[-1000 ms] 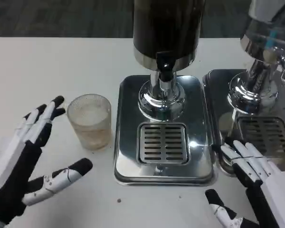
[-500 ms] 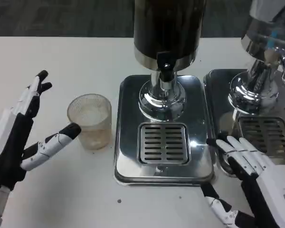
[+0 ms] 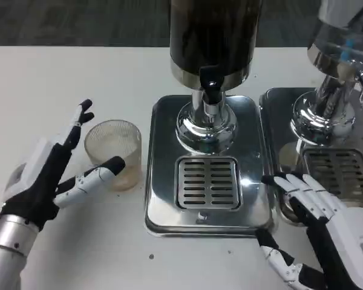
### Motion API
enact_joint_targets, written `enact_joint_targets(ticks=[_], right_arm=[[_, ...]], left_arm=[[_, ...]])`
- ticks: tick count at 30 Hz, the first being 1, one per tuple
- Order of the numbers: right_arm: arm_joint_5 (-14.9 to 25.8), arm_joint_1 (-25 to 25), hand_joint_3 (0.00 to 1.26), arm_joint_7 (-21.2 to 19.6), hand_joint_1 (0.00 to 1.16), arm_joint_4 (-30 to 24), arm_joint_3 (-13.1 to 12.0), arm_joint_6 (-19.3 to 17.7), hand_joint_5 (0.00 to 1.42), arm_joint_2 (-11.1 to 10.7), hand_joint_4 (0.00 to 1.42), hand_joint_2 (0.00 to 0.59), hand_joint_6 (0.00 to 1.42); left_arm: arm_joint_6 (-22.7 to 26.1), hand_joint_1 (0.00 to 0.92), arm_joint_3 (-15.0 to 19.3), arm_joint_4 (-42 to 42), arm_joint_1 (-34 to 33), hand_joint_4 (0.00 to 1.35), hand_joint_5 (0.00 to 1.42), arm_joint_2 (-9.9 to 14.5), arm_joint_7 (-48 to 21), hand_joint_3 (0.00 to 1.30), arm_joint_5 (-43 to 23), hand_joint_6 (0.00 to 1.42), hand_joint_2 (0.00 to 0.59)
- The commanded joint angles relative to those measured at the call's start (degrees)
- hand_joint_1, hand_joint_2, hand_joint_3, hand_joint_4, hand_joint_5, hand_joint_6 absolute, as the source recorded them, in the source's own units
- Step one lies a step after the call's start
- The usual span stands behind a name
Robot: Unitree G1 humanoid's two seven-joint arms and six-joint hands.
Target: Grasp the cup under the faucet to collect the drink, then remove the cup.
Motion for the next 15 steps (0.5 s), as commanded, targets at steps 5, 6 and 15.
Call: enact_joint_targets(ticks=[5,6,15], right_arm=[[0.98,1.01,0.23,0.14,0.35,-0.27,-0.74,-0.53,0.13,-0.06,0.17,0.405,0.25],[1.0,1.08,0.23,0.14,0.35,-0.32,-0.77,-0.58,0.13,-0.09,0.18,0.405,0.25],[1.01,1.35,0.24,0.25,0.36,-0.76,-1.02,-0.71,0.14,-0.01,0.19,0.398,0.26]], left_arm=[[-2.51,0.05,-1.86,7.56,-4.74,0.0,0.06,1.0,-1.22,0.0,-0.52,0.11,0.038],[-2.5,0.052,-2.05,8.24,-5.11,0.0,0.06,1.06,-1.35,0.0,-0.54,0.11,0.038],[-2.42,0.077,-2.87,11.2,-6.54,0.0,0.06,1.23,-0.88,0.0,-0.38,0.11,0.033]])
